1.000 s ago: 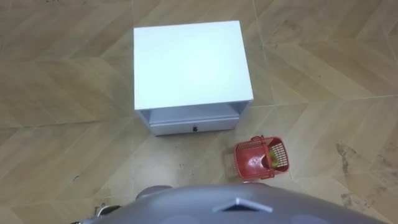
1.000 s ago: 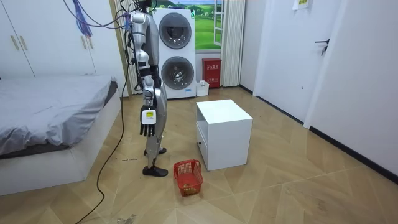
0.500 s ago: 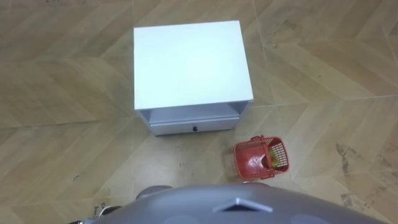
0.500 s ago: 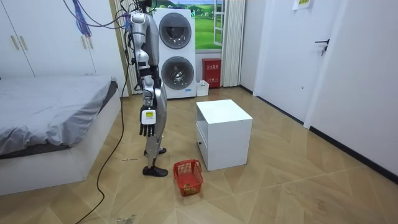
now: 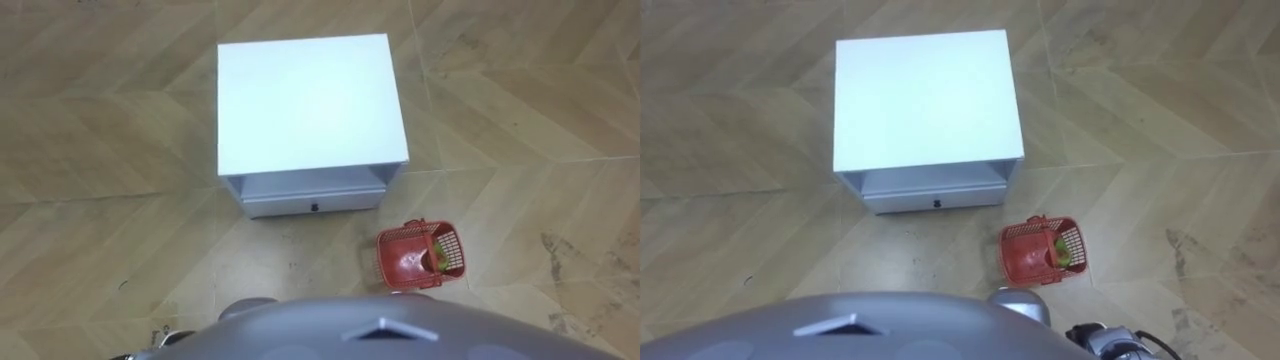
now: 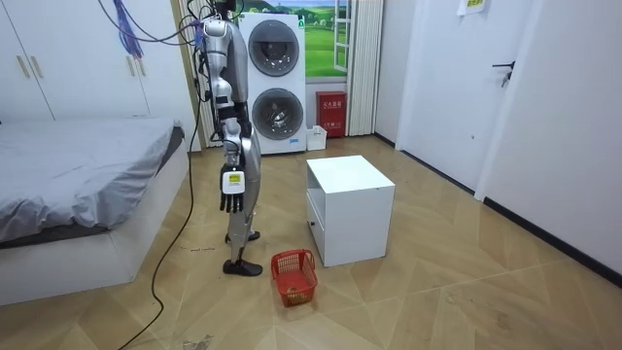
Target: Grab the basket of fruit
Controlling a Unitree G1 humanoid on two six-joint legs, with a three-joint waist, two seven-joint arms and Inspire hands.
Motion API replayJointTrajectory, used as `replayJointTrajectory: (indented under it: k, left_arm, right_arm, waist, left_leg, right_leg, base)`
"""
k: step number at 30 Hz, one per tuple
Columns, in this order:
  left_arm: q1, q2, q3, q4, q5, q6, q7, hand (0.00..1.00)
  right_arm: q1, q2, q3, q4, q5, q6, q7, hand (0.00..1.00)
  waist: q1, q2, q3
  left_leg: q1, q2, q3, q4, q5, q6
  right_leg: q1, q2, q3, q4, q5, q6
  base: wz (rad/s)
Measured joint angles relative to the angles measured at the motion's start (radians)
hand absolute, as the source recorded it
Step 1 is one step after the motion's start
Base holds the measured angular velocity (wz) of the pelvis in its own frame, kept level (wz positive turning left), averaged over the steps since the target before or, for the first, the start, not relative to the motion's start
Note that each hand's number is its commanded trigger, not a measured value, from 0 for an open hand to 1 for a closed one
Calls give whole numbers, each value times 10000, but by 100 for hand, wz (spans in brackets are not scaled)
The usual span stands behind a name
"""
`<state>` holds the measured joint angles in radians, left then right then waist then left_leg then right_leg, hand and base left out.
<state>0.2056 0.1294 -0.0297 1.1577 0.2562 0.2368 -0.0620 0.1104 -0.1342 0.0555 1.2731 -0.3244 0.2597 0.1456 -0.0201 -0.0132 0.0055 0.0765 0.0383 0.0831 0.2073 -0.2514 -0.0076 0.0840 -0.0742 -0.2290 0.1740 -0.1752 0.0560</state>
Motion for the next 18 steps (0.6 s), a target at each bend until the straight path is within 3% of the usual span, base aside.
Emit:
replayJointTrajectory:
  k: [5,8,9,10,11,12,13,14,15,16,18]
  left_arm:
    - [-51,17,282,3,80,-77,-9,0]
    - [-137,31,666,73,122,-244,1,0]
    - [-151,48,941,120,119,-413,7,0]
    - [-262,96,1214,201,143,-619,31,0]
    - [-365,143,1363,245,182,-720,53,0]
    - [-402,268,1583,227,188,-948,87,0]
    - [-403,415,1747,182,163,-1072,103,0]
    - [-442,500,1714,83,82,-1086,116,0]
    - [-564,646,1707,-23,60,-1077,141,0]
    - [-686,787,1717,13,-95,-1078,173,0]
    - [-1073,967,1758,138,-299,-1068,430,0]
  right_arm:
    - [-72,26,-167,-11,128,-58,-174,0]
    - [-195,-51,-189,-235,285,-232,-621,0]
    - [-326,-90,-248,-357,266,-326,-817,0]
    - [-455,-142,-447,-579,193,-308,-938,0]
    - [-427,-141,-608,-740,217,-299,-1024,0]
    - [-317,-145,-1001,-893,490,-304,-1220,0]
    - [-326,-172,-1185,-1044,938,-305,-1454,0]
    - [-358,-209,-1169,-1161,1090,-314,-1606,0]
    - [-602,-310,-1201,-1385,1595,-352,-1965,0]
    - [-1114,-401,-1218,-1605,2252,-618,-2275,0]
    - [-2244,-412,-1211,-1771,3138,-1174,-2604,0]
  waist:
    - [25,12,9]
    - [83,48,5]
    - [118,92,-20]
    - [91,302,-112]
    - [33,249,-33]
    - [-3,56,-6]
    - [90,-105,1]
    - [192,-214,-23]
    - [513,-348,-32]
    - [603,-449,-82]
    - [521,-392,-18]
  left_leg:
    - [-322,-176,46,449,-108,143]
    - [-888,-353,351,1100,-200,437]
    - [-1152,-407,569,1130,-208,543]
    - [-1575,-257,810,1278,-322,743]
    - [-1737,-324,871,1486,-352,798]
    - [-1956,-463,1045,1892,-484,1007]
    - [-2235,-612,1082,2384,-684,1137]
    - [-2447,-686,1078,2654,-764,1193]
    - [-3007,-691,1120,3264,-917,1293]
    - [-3684,-584,1112,3966,-1014,1420]
    - [-4915,-261,1004,5009,-1096,1505]
  right_leg:
    - [-488,-274,97,692,-217,110]
    - [-1125,-541,425,1279,-173,178]
    - [-1440,-603,641,1328,-82,325]
    - [-1819,-715,635,1815,-173,340]
    - [-2087,-932,598,2723,-458,282]
    - [-2364,-1379,657,5007,-846,195]
    - [-2354,-1640,906,7113,-849,135]
    - [-2330,-1715,1054,7927,-786,78]
    - [-2251,-1677,1411,9070,-524,-17]
    - [-2088,-1688,1469,9522,-250,-104]
    - [-1878,-1643,1454,9363,172,-128]
  base:
    - [-3]
    - [-23]
    - [-13]
    - [4]
    - [57]
    - [87]
    - [83]
    - [42]
    - [6]
    - [-6]
    - [-8]
